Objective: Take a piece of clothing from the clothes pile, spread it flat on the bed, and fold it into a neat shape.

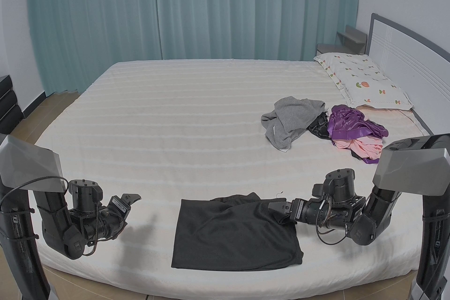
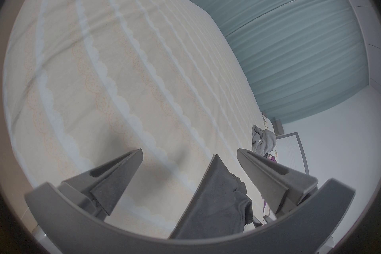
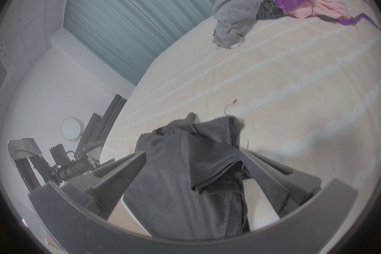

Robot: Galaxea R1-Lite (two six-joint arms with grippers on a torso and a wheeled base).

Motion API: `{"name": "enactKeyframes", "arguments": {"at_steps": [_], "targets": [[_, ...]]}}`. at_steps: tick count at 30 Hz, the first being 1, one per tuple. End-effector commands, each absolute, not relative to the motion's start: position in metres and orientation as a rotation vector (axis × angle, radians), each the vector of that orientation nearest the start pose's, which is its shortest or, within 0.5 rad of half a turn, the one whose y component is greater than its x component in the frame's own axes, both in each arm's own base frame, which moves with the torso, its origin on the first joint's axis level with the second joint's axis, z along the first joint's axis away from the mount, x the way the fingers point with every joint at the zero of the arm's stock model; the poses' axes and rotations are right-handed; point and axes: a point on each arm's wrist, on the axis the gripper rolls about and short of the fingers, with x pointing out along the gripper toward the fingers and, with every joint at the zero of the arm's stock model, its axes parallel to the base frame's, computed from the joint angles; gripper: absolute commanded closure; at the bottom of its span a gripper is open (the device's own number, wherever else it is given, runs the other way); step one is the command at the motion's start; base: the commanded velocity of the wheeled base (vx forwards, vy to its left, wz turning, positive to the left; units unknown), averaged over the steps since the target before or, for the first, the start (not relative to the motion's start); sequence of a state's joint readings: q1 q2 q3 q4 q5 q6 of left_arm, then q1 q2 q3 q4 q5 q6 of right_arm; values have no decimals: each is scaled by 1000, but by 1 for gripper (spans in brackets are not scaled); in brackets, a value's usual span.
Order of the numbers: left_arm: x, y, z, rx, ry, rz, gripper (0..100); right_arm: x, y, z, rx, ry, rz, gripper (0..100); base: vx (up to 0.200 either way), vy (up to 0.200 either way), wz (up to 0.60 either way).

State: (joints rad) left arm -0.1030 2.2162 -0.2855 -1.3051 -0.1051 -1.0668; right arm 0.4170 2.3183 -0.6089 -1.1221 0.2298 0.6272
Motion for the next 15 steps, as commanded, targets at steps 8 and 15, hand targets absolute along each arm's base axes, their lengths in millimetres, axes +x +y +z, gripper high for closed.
{"name": "enactKeyframes", "arguments": {"at_steps": [8,15], "targets": [[271,-31,-11,-1027,674,153,0,296,148,-22,515,803,440,0,0,0,0],[271,-32,-11,-1026,676,150,0,303,151,-25,521,789,442,0,0,0,0]]}}
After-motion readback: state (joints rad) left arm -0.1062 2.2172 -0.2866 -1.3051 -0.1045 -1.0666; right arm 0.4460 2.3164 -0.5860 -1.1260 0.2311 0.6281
